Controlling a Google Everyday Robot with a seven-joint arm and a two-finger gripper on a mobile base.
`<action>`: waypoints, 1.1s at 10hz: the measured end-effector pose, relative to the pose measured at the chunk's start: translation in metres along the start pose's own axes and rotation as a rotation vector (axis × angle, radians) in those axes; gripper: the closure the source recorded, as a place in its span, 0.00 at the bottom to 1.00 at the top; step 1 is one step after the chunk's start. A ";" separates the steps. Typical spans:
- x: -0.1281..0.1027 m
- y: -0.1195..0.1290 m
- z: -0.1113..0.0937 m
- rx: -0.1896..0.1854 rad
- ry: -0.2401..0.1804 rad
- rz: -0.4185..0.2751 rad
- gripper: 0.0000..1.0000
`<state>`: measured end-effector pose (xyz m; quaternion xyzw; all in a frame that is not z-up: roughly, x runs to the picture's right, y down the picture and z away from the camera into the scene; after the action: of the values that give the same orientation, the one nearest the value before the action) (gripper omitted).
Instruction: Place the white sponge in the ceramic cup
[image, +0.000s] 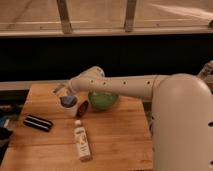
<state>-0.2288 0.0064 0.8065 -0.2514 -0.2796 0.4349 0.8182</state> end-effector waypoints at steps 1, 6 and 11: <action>0.002 -0.002 0.000 -0.002 -0.004 0.002 0.92; 0.001 -0.001 0.000 -0.002 -0.004 0.002 0.49; 0.001 -0.001 0.001 -0.003 -0.004 0.002 0.20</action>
<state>-0.2284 0.0068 0.8077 -0.2519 -0.2817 0.4358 0.8169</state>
